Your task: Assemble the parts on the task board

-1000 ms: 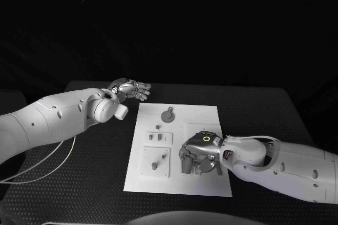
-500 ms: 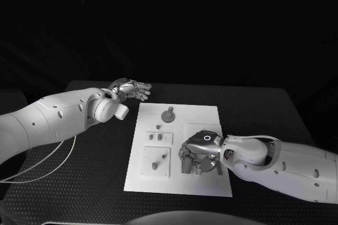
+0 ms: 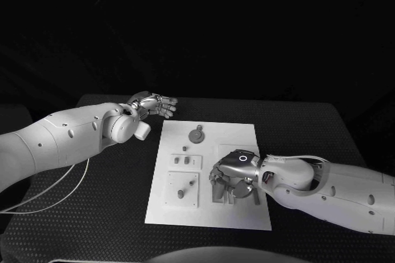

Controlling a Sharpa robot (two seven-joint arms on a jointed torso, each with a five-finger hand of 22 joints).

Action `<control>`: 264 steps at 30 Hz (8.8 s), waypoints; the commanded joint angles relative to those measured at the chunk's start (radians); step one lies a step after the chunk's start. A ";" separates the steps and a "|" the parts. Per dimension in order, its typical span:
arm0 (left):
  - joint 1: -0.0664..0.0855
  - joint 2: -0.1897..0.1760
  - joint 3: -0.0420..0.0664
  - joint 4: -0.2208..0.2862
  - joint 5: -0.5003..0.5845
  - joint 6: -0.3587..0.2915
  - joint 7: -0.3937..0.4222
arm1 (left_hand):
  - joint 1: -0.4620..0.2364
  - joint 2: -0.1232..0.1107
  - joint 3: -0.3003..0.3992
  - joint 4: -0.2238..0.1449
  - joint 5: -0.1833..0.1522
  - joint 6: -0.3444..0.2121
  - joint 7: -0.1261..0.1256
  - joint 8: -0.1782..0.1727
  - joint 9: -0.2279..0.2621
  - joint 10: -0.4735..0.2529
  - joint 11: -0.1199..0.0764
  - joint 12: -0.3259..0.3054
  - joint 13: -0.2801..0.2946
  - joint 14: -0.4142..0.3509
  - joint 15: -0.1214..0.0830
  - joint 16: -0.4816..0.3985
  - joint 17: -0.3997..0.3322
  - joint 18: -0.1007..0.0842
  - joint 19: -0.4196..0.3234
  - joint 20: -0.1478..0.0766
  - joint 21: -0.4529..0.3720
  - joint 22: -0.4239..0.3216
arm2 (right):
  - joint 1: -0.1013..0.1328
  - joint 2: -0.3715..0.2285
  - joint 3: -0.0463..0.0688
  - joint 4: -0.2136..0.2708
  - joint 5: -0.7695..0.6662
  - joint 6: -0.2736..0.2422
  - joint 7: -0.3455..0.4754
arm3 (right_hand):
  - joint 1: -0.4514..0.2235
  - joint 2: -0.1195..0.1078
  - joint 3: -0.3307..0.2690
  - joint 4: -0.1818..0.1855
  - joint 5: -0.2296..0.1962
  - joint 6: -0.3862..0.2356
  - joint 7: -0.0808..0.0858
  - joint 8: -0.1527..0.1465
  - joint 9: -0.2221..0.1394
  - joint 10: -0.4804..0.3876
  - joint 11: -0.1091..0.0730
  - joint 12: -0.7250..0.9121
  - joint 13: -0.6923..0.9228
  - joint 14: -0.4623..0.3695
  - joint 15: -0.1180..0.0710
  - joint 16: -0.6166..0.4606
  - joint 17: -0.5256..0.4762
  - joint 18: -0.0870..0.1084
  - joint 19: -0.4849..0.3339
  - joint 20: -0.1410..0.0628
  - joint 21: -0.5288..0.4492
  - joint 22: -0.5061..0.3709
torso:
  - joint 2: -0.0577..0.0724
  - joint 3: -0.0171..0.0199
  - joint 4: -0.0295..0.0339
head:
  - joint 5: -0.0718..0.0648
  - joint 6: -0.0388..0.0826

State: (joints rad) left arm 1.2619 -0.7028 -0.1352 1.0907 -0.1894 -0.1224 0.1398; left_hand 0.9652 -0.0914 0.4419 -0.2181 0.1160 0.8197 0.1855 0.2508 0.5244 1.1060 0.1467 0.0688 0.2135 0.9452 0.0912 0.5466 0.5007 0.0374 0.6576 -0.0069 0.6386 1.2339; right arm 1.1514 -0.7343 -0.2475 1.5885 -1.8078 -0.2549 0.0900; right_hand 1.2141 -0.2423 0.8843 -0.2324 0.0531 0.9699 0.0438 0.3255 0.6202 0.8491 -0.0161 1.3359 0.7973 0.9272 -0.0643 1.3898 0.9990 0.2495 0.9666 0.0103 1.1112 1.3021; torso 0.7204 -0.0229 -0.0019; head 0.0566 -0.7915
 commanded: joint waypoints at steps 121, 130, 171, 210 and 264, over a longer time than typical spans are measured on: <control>0.001 -0.001 0.000 0.004 -0.003 0.033 -0.008 | -0.008 0.005 -0.005 0.003 -0.007 -0.016 0.002 0.002 -0.006 -0.004 0.004 0.000 -0.005 0.010 0.002 -0.015 0.014 0.016 0.006 0.000 -0.011 0.006 | 0.026 0.059 0.001 -0.032 -0.071 0.149 -0.006 | -0.004 0.055 -0.023 -0.034 -0.005 0.102 0.020 0.003 0.034 -0.050 0.021 0.032 -0.028 -0.056 0.012 0.033 -0.029 0.012 -0.048 0.020 0.006 0.004 | 0.000 -0.0008 0.0006 | 0.004 -0.007; 0.001 0.000 0.000 0.004 -0.003 0.034 -0.008 | -0.009 0.005 -0.005 0.003 -0.008 -0.016 0.003 0.002 -0.006 -0.004 0.004 0.000 -0.005 0.010 0.002 -0.016 0.015 0.016 0.007 0.000 -0.011 0.006 | 0.020 0.065 0.001 -0.044 -0.071 0.146 -0.003 | 0.018 0.048 0.011 -0.031 -0.005 0.094 0.022 -0.006 0.033 -0.061 0.025 0.036 -0.030 -0.067 0.017 0.038 -0.032 0.012 -0.056 0.024 0.005 0.003 | 0.000 -0.0003 0.0001 | 0.004 -0.008; 0.001 -0.003 0.000 0.003 -0.004 0.032 -0.010 | -0.009 0.003 -0.005 0.003 -0.010 -0.021 0.006 0.001 -0.009 -0.007 0.005 0.000 -0.007 0.011 0.002 -0.020 0.020 0.016 0.007 0.001 -0.014 0.008 | 0.041 -0.018 0.001 -0.001 0.123 -0.079 0.015 | 0.043 -0.051 0.047 -0.035 -0.005 -0.249 -0.004 -0.178 -0.046 -0.079 0.037 0.074 -0.053 -0.088 0.029 0.075 -0.067 0.012 -0.055 0.031 0.016 -0.003 | 0.000 0.0010 -0.0013 | 0.005 -0.003; 0.001 -0.008 0.000 0.007 -0.007 0.026 -0.008 | -0.008 0.003 -0.005 0.003 -0.012 -0.019 0.001 0.004 -0.009 -0.006 0.004 0.000 -0.008 0.012 0.002 -0.024 0.025 0.016 0.008 0.000 -0.015 0.011 | 0.077 -0.236 0.000 0.110 0.651 0.278 -0.584 | -0.365 0.174 -0.587 0.097 0.191 0.109 0.023 -0.014 0.092 0.121 -0.024 0.085 -0.094 0.056 -0.054 0.084 -0.135 0.012 0.022 -0.043 0.033 -0.042 | -0.001 -0.0008 -0.0012 | -0.037 0.010; 0.001 -0.022 -0.001 0.019 -0.010 0.026 -0.009 | -0.008 0.002 -0.005 0.003 -0.012 -0.021 -0.001 0.005 -0.011 -0.007 0.005 0.001 -0.009 0.013 0.002 -0.028 0.030 0.016 0.009 0.000 -0.018 0.013 | -0.030 -0.166 0.000 0.089 0.506 0.278 -0.618 | -0.153 -0.001 -0.083 0.086 0.001 0.083 0.058 -0.110 0.007 0.152 0.009 0.056 -0.055 0.083 -0.039 0.070 -0.126 0.012 0.061 -0.024 0.051 -0.055 | 0.000 -0.0012 0.0003 | -0.040 0.001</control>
State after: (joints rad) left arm 1.2619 -0.7246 -0.1363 1.1072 -0.1946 -0.1025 0.1238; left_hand 0.9652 -0.0914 0.4393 -0.2154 0.1075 0.8021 0.1892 0.2508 0.5149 1.1024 0.1502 0.0688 0.2063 0.9524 0.0911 0.5233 0.5297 0.0366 0.6576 -0.0069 0.6270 1.2458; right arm 1.1347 -0.9045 -0.2384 1.6804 -1.2924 0.0023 -0.5198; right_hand 1.0537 -0.2552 0.7958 -0.1477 0.0502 1.0923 0.0715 0.2765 0.6955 1.0007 -0.0139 1.3939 0.7415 1.0058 -0.1065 1.4617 0.8712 0.2433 1.0291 -0.0163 1.1577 1.2456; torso 0.7205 -0.0242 -0.0013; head 0.0168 -0.7928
